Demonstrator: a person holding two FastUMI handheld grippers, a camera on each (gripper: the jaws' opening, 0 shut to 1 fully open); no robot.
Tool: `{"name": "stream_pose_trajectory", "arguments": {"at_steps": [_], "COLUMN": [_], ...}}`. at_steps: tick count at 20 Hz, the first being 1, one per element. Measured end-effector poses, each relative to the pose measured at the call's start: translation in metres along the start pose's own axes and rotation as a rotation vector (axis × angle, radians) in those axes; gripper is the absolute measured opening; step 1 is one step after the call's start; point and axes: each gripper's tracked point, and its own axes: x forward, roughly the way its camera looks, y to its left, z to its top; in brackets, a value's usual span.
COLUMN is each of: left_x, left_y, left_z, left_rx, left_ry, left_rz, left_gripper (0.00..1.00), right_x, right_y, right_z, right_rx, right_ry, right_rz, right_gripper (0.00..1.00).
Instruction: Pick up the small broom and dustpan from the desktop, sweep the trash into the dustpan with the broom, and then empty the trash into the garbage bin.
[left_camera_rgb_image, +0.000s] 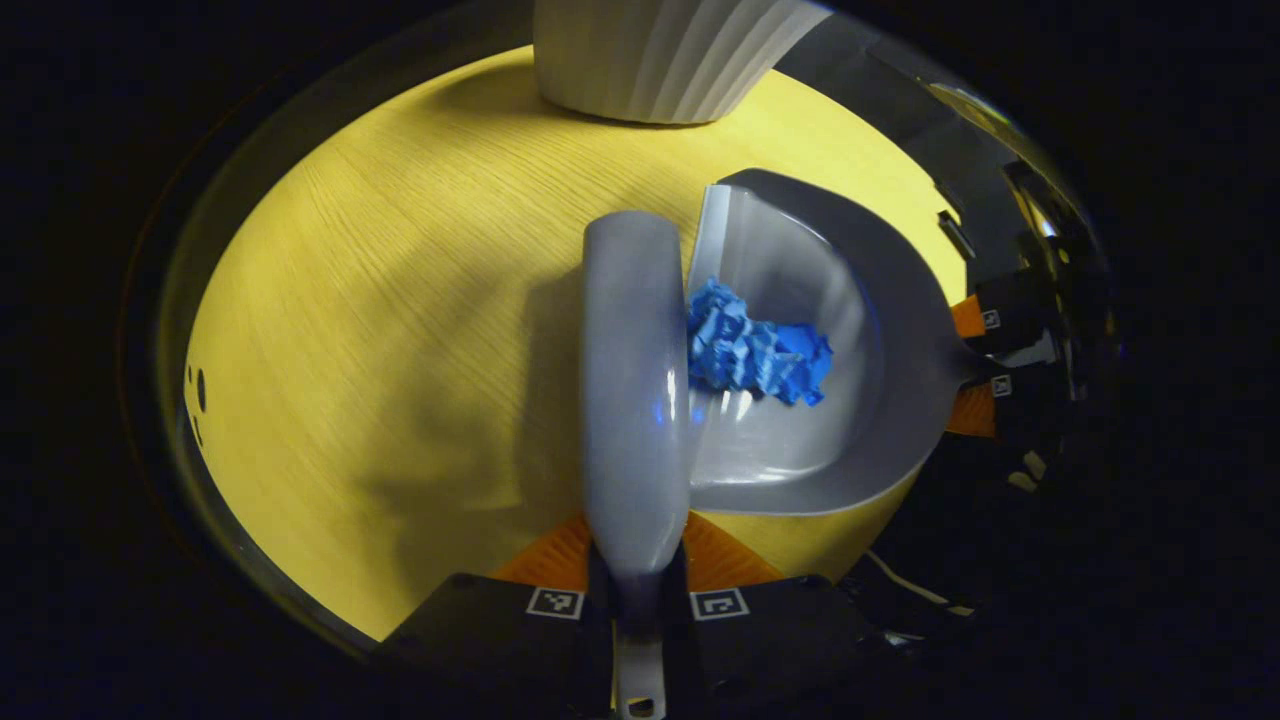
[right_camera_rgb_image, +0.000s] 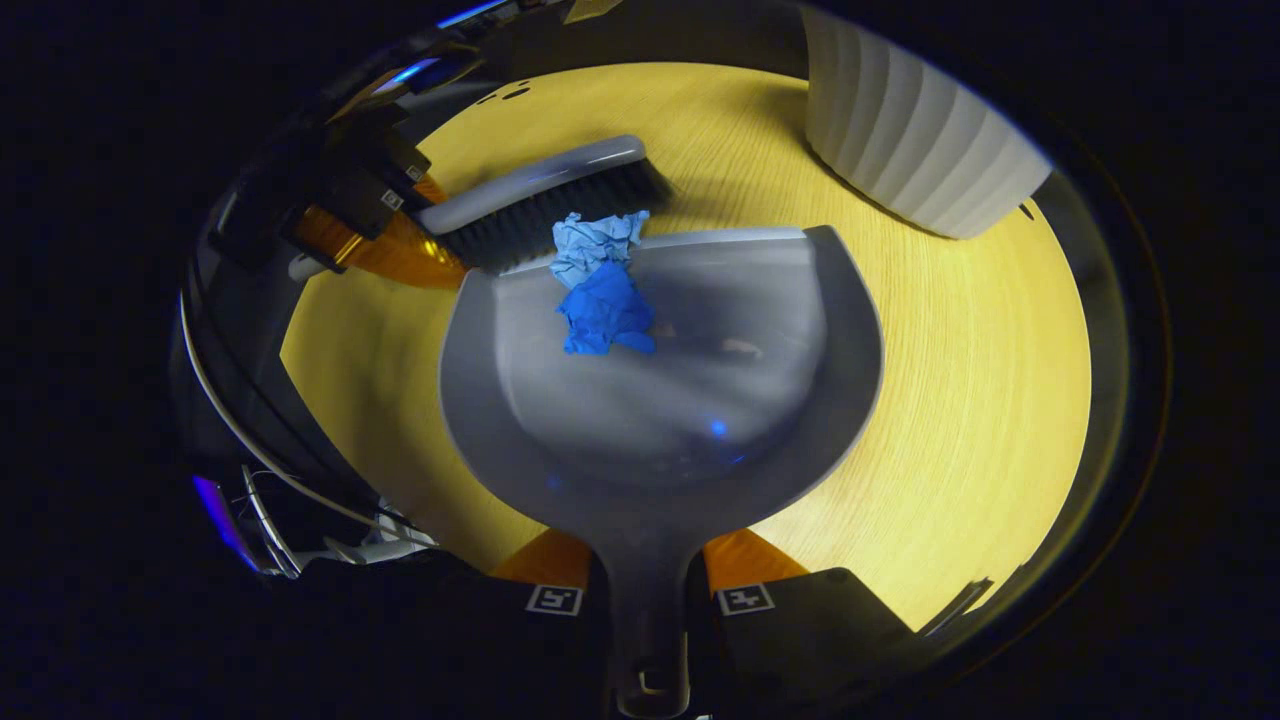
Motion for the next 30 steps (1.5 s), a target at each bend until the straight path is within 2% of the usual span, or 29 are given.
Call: {"name": "stream_pose_trajectory", "arguments": {"at_steps": [2, 3, 8, 10, 11, 14, 16, 20, 26, 28, 30], "left_x": [0.000, 0.000, -0.010, -0.014, -0.021, -0.035, -0.043, -0.021, 0.031, 0.046, 0.049], "left_y": [-0.029, -0.040, -0.072, -0.072, -0.074, -0.074, -0.073, -0.079, -0.094, -0.095, -0.098], "left_z": [-0.011, -0.015, -0.027, -0.029, -0.034, -0.042, -0.049, -0.057, -0.062, -0.058, -0.055], "left_rx": [-0.021, -0.030, -0.122, -0.145, -0.160, -0.233, -0.271, -0.447, -0.774, -0.851, -0.891], "left_ry": [-0.004, -0.009, -0.104, -0.158, -0.186, -0.273, -0.322, -0.401, -0.458, -0.462, -0.463], "left_rz": [-0.078, -0.100, -0.119, -0.086, -0.072, -0.039, 0.019, 0.054, 0.103, 0.114, 0.129], "left_gripper": [0.27, 0.24, 0.24, 0.21, 0.24, 0.24, 0.24, 0.24, 0.24, 0.21, 0.24], "right_x": [-0.002, -0.002, -0.002, 0.000, -0.001, -0.005, -0.011, -0.007, -0.002, 0.005, 0.007], "right_y": [-0.001, 0.000, -0.001, 0.004, 0.005, 0.006, 0.008, 0.005, 0.001, -0.001, 0.003], "right_z": [0.002, 0.002, 0.009, 0.014, 0.009, 0.009, 0.010, 0.012, 0.012, 0.013, 0.012], "right_rx": [0.006, 0.008, 0.044, 0.058, 0.067, 0.102, 0.111, 0.077, 0.051, 0.012, 0.032], "right_ry": [-0.016, -0.024, -0.037, -0.068, -0.075, -0.095, -0.101, -0.123, -0.177, -0.180, -0.155], "right_rz": [0.000, 0.002, 0.002, -0.020, -0.021, -0.031, -0.043, -0.053, 0.042, 0.051, 0.095], "right_gripper": [0.34, 0.34, 0.34, 0.34, 0.34, 0.34, 0.34, 0.34, 0.34, 0.34, 0.34]}}
